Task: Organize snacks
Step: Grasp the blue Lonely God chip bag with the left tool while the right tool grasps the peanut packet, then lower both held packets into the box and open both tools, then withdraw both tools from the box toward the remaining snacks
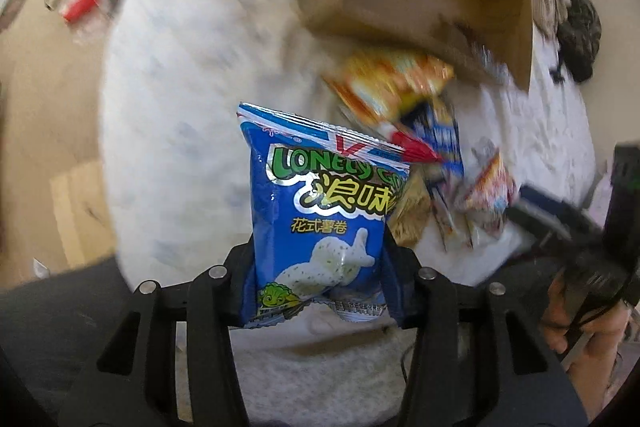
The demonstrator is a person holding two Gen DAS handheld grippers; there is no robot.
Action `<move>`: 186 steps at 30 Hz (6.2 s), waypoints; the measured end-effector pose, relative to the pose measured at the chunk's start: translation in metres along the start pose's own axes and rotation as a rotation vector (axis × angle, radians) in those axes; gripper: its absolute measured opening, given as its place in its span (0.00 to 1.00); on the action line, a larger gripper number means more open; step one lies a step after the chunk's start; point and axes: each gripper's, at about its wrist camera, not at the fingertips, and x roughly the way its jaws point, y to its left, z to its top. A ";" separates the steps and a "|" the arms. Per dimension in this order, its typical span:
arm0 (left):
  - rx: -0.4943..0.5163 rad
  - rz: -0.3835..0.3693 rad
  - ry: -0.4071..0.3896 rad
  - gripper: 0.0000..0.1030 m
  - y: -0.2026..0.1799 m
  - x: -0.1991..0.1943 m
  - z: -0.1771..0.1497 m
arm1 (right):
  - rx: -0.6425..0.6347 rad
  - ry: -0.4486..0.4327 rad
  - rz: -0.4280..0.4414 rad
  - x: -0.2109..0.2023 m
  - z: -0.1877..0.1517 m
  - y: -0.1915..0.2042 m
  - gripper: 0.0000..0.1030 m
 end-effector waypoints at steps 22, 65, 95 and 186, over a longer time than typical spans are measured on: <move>-0.028 -0.007 -0.180 0.44 -0.005 -0.014 0.019 | -0.494 0.302 -0.175 0.125 -0.012 0.083 0.76; 0.013 0.029 -0.280 0.44 -0.020 -0.022 0.021 | -0.024 -0.006 -0.124 -0.001 0.047 -0.020 0.43; 0.175 0.027 -0.341 0.44 -0.106 0.011 0.150 | 0.094 -0.108 -0.048 0.003 0.131 -0.059 0.33; 0.031 0.076 0.017 0.73 -0.050 0.094 0.028 | 0.300 -0.266 0.001 -0.064 0.011 -0.073 0.89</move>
